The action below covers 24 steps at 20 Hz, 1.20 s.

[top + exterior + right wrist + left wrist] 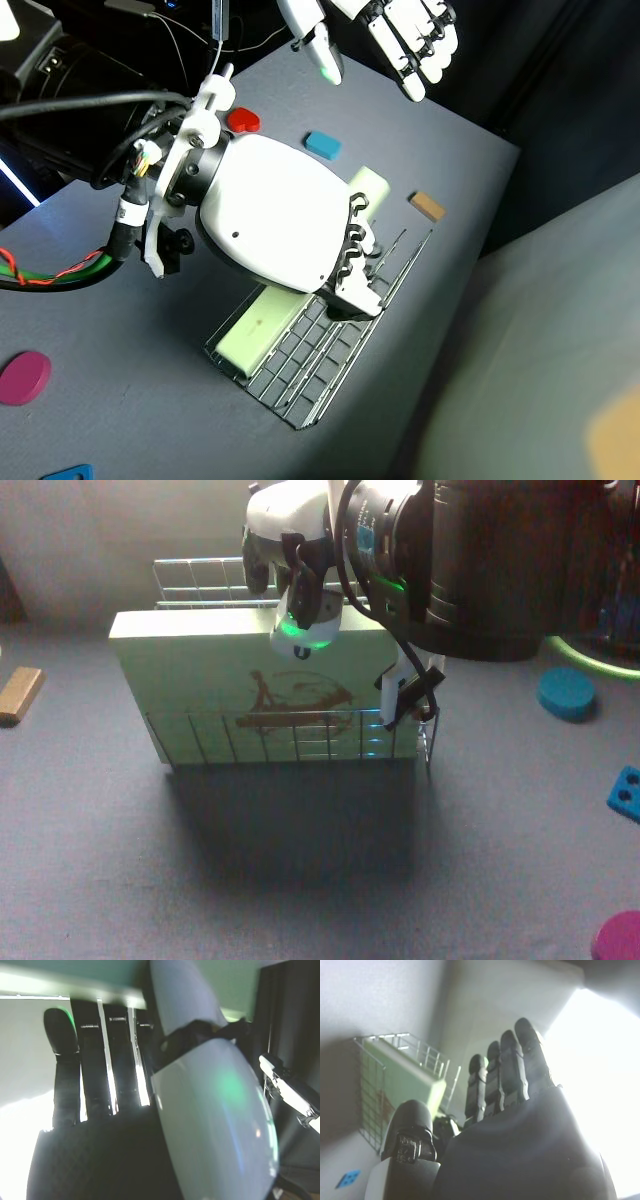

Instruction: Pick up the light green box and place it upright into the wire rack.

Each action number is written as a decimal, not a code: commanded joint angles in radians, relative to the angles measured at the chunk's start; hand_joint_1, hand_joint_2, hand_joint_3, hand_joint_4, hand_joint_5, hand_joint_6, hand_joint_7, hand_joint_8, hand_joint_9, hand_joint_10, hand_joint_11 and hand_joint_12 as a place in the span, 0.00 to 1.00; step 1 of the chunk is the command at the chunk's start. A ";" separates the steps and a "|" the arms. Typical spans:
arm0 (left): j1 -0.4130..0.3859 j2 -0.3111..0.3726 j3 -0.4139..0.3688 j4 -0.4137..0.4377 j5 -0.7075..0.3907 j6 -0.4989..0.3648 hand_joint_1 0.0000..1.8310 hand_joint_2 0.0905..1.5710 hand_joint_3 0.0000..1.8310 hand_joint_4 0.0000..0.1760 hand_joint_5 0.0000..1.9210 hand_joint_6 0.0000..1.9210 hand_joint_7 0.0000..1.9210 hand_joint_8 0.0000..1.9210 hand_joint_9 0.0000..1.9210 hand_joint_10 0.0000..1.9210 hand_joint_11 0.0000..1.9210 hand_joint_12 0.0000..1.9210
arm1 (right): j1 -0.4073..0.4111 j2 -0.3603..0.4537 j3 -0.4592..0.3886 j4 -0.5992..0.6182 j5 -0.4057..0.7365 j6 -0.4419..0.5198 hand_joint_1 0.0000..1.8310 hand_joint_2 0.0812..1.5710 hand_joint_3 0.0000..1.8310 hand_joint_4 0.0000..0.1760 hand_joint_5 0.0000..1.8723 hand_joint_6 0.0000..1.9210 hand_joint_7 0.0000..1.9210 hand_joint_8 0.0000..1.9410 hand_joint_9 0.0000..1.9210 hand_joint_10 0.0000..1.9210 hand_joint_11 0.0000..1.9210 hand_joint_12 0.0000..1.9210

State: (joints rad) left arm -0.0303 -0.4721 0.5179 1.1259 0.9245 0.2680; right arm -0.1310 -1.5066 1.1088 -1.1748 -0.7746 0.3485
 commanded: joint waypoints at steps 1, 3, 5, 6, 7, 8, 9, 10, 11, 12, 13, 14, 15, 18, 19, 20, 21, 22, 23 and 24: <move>-0.007 -0.005 0.006 0.088 -0.036 0.005 0.00 0.92 0.00 0.16 0.07 0.00 0.05 0.00 0.05 0.00 0.00 0.18 | 0.008 -0.002 0.001 -0.067 0.025 0.005 0.58 0.66 0.00 0.00 0.23 0.19 0.32 0.05 0.19 0.34 0.00 0.79; -0.005 -0.012 0.017 0.088 -0.043 0.005 0.00 0.92 0.00 0.16 0.07 0.00 0.05 0.00 0.05 0.00 0.00 0.18 | 0.008 -0.002 0.001 -0.067 0.027 0.005 0.58 0.63 0.00 0.00 0.21 0.15 0.31 0.03 0.18 0.32 0.00 0.75; 0.000 -0.021 0.028 0.088 -0.049 0.002 0.00 0.92 0.00 0.16 0.07 0.00 0.05 0.00 0.05 0.00 0.00 0.18 | 0.011 0.003 -0.002 -0.067 0.032 0.005 0.57 0.62 0.00 0.00 0.22 0.13 0.32 0.02 0.18 0.31 0.00 0.74; 0.002 -0.025 0.031 0.088 -0.052 -0.003 0.00 0.92 0.00 0.16 0.07 0.00 0.05 0.00 0.05 0.00 0.00 0.18 | 0.014 0.007 -0.005 -0.067 0.035 0.005 0.57 0.62 0.00 0.00 0.22 0.13 0.32 0.02 0.18 0.31 0.00 0.74; 0.007 -0.035 0.038 0.088 -0.056 -0.012 0.00 0.92 0.00 0.16 0.08 0.00 0.05 0.00 0.05 0.00 0.00 0.18 | 0.021 0.017 -0.013 -0.067 0.039 0.005 0.57 0.62 0.00 0.00 0.22 0.13 0.32 0.02 0.18 0.31 0.00 0.74; 0.010 -0.045 0.045 0.088 -0.060 -0.014 0.00 0.93 0.00 0.16 0.07 0.00 0.05 0.00 0.05 0.00 0.00 0.18 | 0.029 0.030 -0.024 -0.067 0.039 0.006 0.57 0.62 0.00 0.00 0.22 0.13 0.32 0.02 0.18 0.31 0.00 0.74; 0.015 -0.058 0.052 0.088 -0.063 -0.017 0.00 0.93 0.00 0.16 0.07 0.00 0.05 0.00 0.05 0.00 0.00 0.18 | 0.041 0.047 -0.040 -0.067 0.044 0.009 0.57 0.62 0.00 0.00 0.22 0.13 0.32 0.02 0.19 0.31 0.00 0.74; 0.017 -0.069 0.057 0.088 -0.066 -0.021 0.00 0.93 0.00 0.16 0.07 0.00 0.05 0.00 0.05 0.00 0.00 0.18 | 0.052 0.064 -0.056 -0.067 0.052 0.015 0.57 0.62 0.00 0.00 0.22 0.12 0.32 0.02 0.20 0.32 0.00 0.76; 0.018 -0.082 0.064 0.088 -0.066 -0.024 0.00 0.93 0.00 0.16 0.07 0.00 0.05 0.00 0.05 0.00 0.00 0.18 | 0.067 0.084 -0.075 -0.068 0.058 0.019 0.57 0.62 0.00 0.00 0.23 0.12 0.33 0.02 0.20 0.33 0.00 0.78; 0.019 -0.090 0.066 0.088 -0.066 -0.026 0.00 0.93 0.00 0.15 0.08 0.00 0.05 0.00 0.05 0.00 0.00 0.18 | 0.075 0.096 -0.086 -0.068 0.061 0.020 0.57 0.62 0.00 0.00 0.24 0.13 0.34 0.02 0.21 0.36 0.00 0.80; 0.025 -0.099 0.070 0.089 -0.066 -0.037 0.00 0.93 0.00 0.11 0.08 0.00 0.06 0.01 0.05 0.00 0.00 0.18 | 0.086 0.116 -0.103 -0.068 0.068 0.022 0.56 0.62 0.00 0.00 0.26 0.14 0.37 0.03 0.22 0.39 0.00 0.83; 0.033 -0.107 0.072 0.101 -0.066 -0.062 0.00 0.93 0.00 0.05 0.09 0.01 0.07 0.01 0.05 0.00 0.00 0.18 | 0.093 0.137 -0.120 -0.068 0.071 0.023 0.54 0.62 0.00 0.00 0.26 0.16 0.38 0.03 0.22 0.41 0.01 0.84; 0.046 -0.116 0.072 0.118 -0.068 -0.095 0.00 0.93 0.00 0.00 0.13 0.02 0.13 0.02 0.09 0.01 0.00 0.23 | 0.101 0.173 -0.151 -0.069 0.081 0.022 0.43 0.68 0.01 0.00 0.28 0.22 0.42 0.05 0.25 0.46 0.05 0.85; 0.066 -0.142 0.074 0.121 -0.069 -0.117 0.00 0.94 0.00 0.00 0.22 0.05 0.23 0.04 0.16 0.04 0.00 0.49 | 0.116 0.279 -0.249 -0.068 0.121 0.023 0.33 0.72 0.01 0.00 0.29 0.35 0.46 0.09 0.28 0.51 0.12 0.88; 0.068 -0.158 0.074 0.124 -0.070 -0.117 0.00 0.94 0.00 0.00 0.28 0.07 0.31 0.07 0.23 0.08 0.00 0.68 | 0.120 0.328 -0.297 -0.074 0.142 0.023 0.31 0.73 0.00 0.00 0.31 0.43 0.48 0.13 0.30 0.57 0.15 0.91; 0.069 -0.166 0.075 0.125 -0.070 -0.117 0.00 0.94 0.00 0.00 0.30 0.15 0.33 0.16 0.22 0.30 0.00 0.80 | 0.119 0.349 -0.318 -0.076 0.147 0.023 0.31 0.73 0.00 0.00 0.33 0.51 0.46 0.29 0.32 0.63 0.19 0.94; 0.070 -0.199 0.072 0.125 -0.057 -0.132 0.06 0.95 0.00 0.00 0.32 0.63 0.32 0.75 0.25 0.88 0.22 0.99 | 0.101 0.403 -0.376 -0.078 0.147 0.018 0.32 0.76 0.00 0.00 0.42 0.71 0.50 0.67 0.43 0.84 0.36 1.00; 0.070 -0.203 0.068 0.125 -0.052 -0.134 0.08 0.95 0.00 0.00 0.32 0.72 0.34 0.84 0.27 0.95 0.26 1.00 | 0.097 0.407 -0.382 -0.079 0.146 0.019 0.32 0.77 0.00 0.00 0.43 0.74 0.51 0.72 0.45 0.87 0.40 1.00; 0.070 -0.205 0.065 0.125 -0.048 -0.138 0.08 0.95 0.00 0.00 0.32 0.72 0.34 0.84 0.27 0.95 0.26 1.00 | 0.093 0.409 -0.386 -0.080 0.146 0.019 0.32 0.77 0.00 0.00 0.43 0.74 0.51 0.72 0.45 0.87 0.40 1.00; 0.070 -0.210 0.056 0.130 -0.044 -0.148 0.16 0.94 0.00 0.00 0.39 0.92 0.44 0.97 0.42 1.00 0.39 1.00 | 0.081 0.410 -0.396 -0.084 0.136 0.019 0.32 0.83 0.01 0.00 0.46 0.80 0.54 0.83 0.52 0.99 0.51 1.00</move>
State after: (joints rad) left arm 0.0441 -0.6792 0.5732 1.1675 0.8829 0.1204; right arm -0.0612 -1.0954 0.7151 -1.1980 -0.6655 0.3626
